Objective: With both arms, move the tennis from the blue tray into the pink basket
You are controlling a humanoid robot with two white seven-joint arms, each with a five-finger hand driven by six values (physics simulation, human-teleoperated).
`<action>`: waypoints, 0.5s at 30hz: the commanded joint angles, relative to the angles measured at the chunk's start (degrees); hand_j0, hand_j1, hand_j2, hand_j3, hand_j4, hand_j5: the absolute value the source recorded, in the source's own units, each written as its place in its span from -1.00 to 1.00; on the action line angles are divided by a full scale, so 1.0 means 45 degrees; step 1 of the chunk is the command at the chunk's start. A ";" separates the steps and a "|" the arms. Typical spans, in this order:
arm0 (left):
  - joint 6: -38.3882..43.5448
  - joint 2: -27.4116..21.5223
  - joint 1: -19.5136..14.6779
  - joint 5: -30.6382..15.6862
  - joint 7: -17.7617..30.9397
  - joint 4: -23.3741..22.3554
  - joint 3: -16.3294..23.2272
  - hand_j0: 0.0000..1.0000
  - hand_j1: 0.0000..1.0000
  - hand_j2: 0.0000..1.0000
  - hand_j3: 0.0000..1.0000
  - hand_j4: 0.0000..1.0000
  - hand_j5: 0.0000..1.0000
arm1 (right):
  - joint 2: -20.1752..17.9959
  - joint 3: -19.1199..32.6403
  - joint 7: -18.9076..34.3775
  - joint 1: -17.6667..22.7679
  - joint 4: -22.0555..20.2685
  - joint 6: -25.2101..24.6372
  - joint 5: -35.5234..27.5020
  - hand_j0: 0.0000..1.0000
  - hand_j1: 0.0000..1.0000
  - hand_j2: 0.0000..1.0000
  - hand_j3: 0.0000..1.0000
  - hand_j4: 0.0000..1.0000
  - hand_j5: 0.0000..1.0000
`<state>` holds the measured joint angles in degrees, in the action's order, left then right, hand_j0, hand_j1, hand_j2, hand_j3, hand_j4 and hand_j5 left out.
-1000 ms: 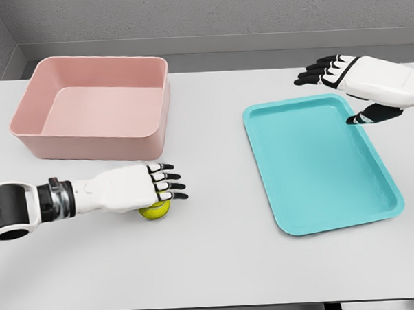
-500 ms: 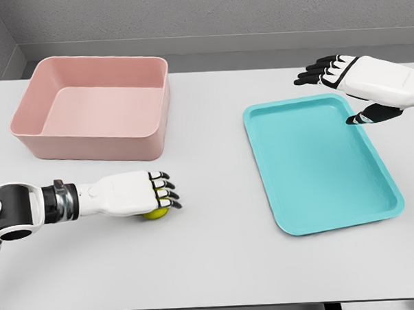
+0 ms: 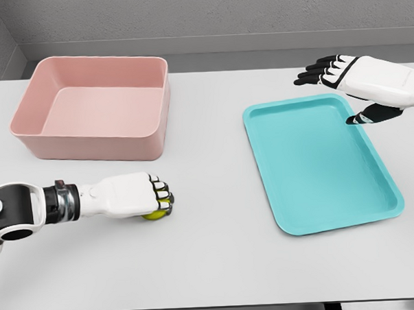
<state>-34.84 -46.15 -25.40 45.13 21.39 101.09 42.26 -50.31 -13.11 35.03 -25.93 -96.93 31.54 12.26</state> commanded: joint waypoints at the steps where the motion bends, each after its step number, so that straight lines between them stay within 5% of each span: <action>1: -0.0035 0.0001 0.0000 -0.0398 0.0051 -0.0003 0.0024 -0.54 -0.54 -0.54 -0.54 -0.54 -0.54 | -0.0012 0.0003 -0.0007 0.0000 -0.0002 -0.0036 -0.0069 1.00 1.00 1.00 1.00 1.00 1.00; 3: -0.0035 0.0001 -0.0293 -0.0633 0.0031 -0.0023 0.0004 -1.00 -1.00 -1.00 -1.00 -1.00 -1.00 | -0.0012 0.0003 -0.0007 0.0000 -0.0002 -0.0036 -0.0069 1.00 1.00 1.00 1.00 1.00 1.00; 6: -0.0035 0.0021 -0.0390 -0.1180 0.0012 -0.0042 -0.0113 -1.00 -1.00 -1.00 -1.00 -1.00 -1.00 | -0.0012 0.0003 -0.0007 0.0000 -0.0002 -0.0036 -0.0069 1.00 1.00 1.00 1.00 1.00 1.00; 15: -0.0035 0.0802 -0.2382 -0.2879 -0.0027 -0.0199 -0.0210 -1.00 -1.00 -1.00 -1.00 -1.00 -1.00 | -0.0012 0.0003 -0.0007 0.0000 -0.0002 -0.0036 -0.0069 1.00 1.00 1.00 1.00 1.00 1.00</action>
<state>-35.07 -42.97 -36.56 34.61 21.21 100.46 41.49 -50.31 -13.11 35.03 -25.93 -96.93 31.54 12.26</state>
